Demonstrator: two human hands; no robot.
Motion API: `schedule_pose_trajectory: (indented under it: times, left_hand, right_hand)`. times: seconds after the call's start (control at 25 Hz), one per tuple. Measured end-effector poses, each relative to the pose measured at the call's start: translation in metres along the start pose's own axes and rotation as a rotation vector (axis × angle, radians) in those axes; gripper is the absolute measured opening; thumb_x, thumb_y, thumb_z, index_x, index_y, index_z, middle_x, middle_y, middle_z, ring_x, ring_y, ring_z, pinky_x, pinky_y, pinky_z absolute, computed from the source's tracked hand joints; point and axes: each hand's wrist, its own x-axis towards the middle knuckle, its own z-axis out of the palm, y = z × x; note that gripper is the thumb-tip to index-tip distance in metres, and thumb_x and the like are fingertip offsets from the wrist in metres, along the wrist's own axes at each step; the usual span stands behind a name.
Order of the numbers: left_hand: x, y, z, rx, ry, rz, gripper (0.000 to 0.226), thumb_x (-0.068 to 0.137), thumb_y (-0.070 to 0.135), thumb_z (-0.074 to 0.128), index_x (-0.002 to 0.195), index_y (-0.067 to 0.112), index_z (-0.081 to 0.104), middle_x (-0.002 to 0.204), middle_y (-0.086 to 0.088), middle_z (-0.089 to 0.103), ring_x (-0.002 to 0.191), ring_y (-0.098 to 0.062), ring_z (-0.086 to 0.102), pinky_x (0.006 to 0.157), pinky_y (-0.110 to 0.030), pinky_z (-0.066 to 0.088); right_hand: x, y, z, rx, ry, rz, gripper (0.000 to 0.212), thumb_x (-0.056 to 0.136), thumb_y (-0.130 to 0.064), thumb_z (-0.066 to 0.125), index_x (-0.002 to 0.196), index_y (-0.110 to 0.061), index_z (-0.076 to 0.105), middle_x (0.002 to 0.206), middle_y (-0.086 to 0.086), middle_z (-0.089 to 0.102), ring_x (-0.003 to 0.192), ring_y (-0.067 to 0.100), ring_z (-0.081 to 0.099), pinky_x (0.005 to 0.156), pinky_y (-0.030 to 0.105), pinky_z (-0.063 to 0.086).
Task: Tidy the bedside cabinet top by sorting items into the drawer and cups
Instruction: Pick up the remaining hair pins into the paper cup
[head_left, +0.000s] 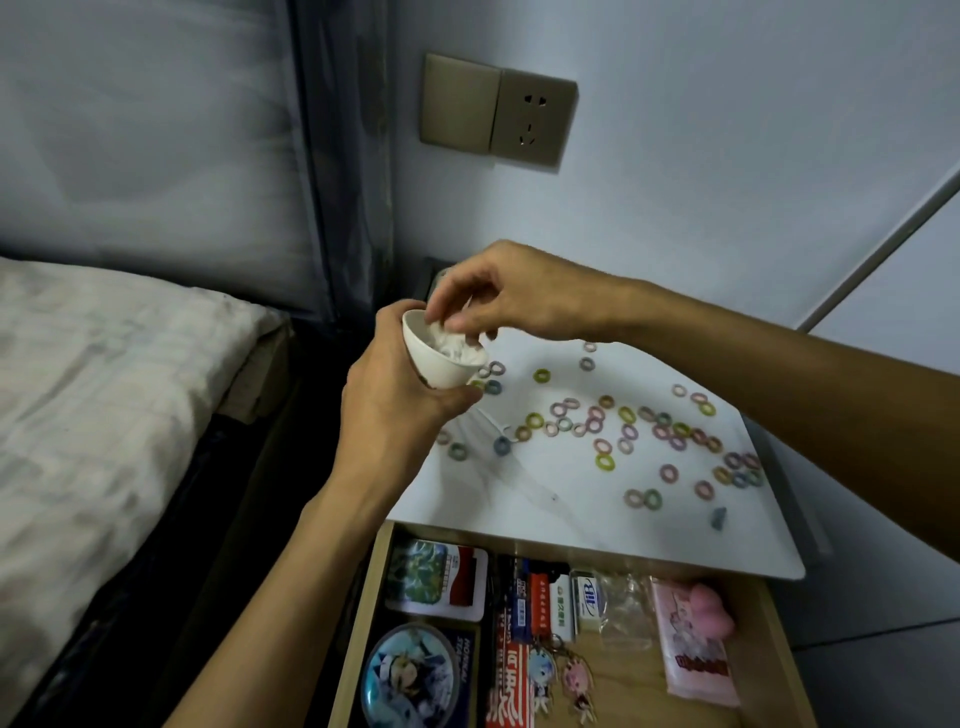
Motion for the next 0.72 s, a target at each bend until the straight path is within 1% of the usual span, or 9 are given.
schedule_pose_trajectory:
  times: [0.04, 0.12, 0.2, 0.28, 0.36, 0.44, 0.48, 0.56, 0.72]
  left_hand:
    - [0.001, -0.001, -0.004, -0.001, 0.023, -0.008, 0.076, 0.062, 0.023, 0.089, 0.124, 0.028, 0.046, 0.104, 0.012, 0.062, 0.089, -0.004, 0.06, 0.065, -0.008, 0.044]
    - [0.003, -0.005, -0.012, -0.012, 0.075, -0.03, 0.075, 0.062, 0.022, 0.09, 0.124, 0.026, 0.047, 0.102, 0.012, 0.061, 0.09, -0.006, 0.059, 0.064, -0.006, 0.042]
    - [0.005, -0.009, -0.021, -0.011, 0.111, -0.04, 0.076, 0.062, 0.023, 0.09, 0.125, 0.026, 0.047, 0.104, 0.01, 0.061, 0.092, -0.01, 0.059, 0.069, -0.014, 0.045]
    - [0.006, -0.012, -0.026, 0.001, 0.141, -0.033, 0.077, 0.061, 0.023, 0.09, 0.125, 0.025, 0.047, 0.105, 0.007, 0.061, 0.093, -0.013, 0.059, 0.073, -0.021, 0.047]
    - [0.008, -0.013, -0.03, -0.001, 0.157, -0.032, 0.077, 0.061, 0.023, 0.09, 0.126, 0.024, 0.047, 0.105, 0.007, 0.061, 0.093, -0.013, 0.06, 0.071, -0.018, 0.047]
    - [0.01, -0.014, -0.031, 0.0, 0.16, -0.034, 0.077, 0.062, 0.023, 0.089, 0.126, 0.024, 0.047, 0.104, 0.007, 0.061, 0.092, -0.012, 0.06, 0.069, -0.015, 0.046]
    - [0.011, -0.015, -0.032, 0.003, 0.161, -0.035, 0.077, 0.062, 0.023, 0.089, 0.126, 0.024, 0.047, 0.104, 0.008, 0.061, 0.092, -0.011, 0.059, 0.069, -0.015, 0.046]
    - [0.011, -0.016, -0.032, 0.007, 0.159, -0.028, 0.076, 0.062, 0.024, 0.089, 0.126, 0.024, 0.047, 0.103, 0.008, 0.061, 0.092, -0.011, 0.059, 0.069, -0.014, 0.046]
    - [0.013, -0.018, -0.03, 0.02, 0.153, -0.027, 0.076, 0.062, 0.025, 0.089, 0.125, 0.025, 0.047, 0.102, 0.011, 0.06, 0.092, -0.01, 0.059, 0.072, -0.02, 0.05]
  right_hand:
    - [0.002, 0.01, -0.001, 0.037, 0.101, 0.004, 0.013, 0.091, -0.008, 0.064, 0.1, -0.014, 0.072, 0.088, 0.002, 0.072, 0.072, 0.01, 0.064, 0.064, 0.02, 0.051]
    - [0.006, 0.04, 0.002, 0.047, 0.266, 0.087, 0.013, 0.091, -0.008, 0.063, 0.098, -0.012, 0.073, 0.082, 0.002, 0.071, 0.068, 0.01, 0.063, 0.062, 0.021, 0.049]
    - [0.007, 0.078, 0.016, -0.12, 0.257, 0.212, 0.014, 0.09, -0.013, 0.066, 0.102, -0.012, 0.073, 0.089, 0.001, 0.071, 0.073, 0.01, 0.063, 0.069, 0.024, 0.05]
    - [0.007, 0.112, 0.04, -0.319, 0.163, 0.283, 0.026, 0.087, -0.024, 0.07, 0.112, -0.018, 0.069, 0.107, 0.003, 0.067, 0.084, 0.009, 0.059, 0.077, 0.023, 0.045]
    - [0.011, 0.131, 0.061, -0.338, 0.14, 0.292, 0.042, 0.085, -0.033, 0.072, 0.124, -0.02, 0.061, 0.122, 0.006, 0.056, 0.099, 0.013, 0.055, 0.085, 0.023, 0.041]
    - [0.021, 0.141, 0.074, -0.282, 0.219, 0.292, 0.05, 0.086, -0.036, 0.07, 0.131, -0.019, 0.056, 0.129, 0.008, 0.05, 0.113, 0.021, 0.052, 0.094, 0.025, 0.04]
    - [0.027, 0.143, 0.079, -0.26, 0.278, 0.312, 0.05, 0.087, -0.037, 0.069, 0.131, -0.018, 0.055, 0.129, 0.008, 0.05, 0.114, 0.022, 0.052, 0.096, 0.027, 0.042]
    - [0.038, 0.146, 0.084, -0.256, 0.378, 0.366, 0.043, 0.088, -0.037, 0.068, 0.125, -0.017, 0.059, 0.124, 0.008, 0.053, 0.109, 0.023, 0.055, 0.093, 0.032, 0.046]
    - [0.049, 0.146, 0.088, -0.255, 0.436, 0.391, 0.009, 0.087, -0.022, 0.069, 0.093, -0.016, 0.068, 0.104, 0.004, 0.057, 0.092, 0.02, 0.059, 0.079, 0.032, 0.051]
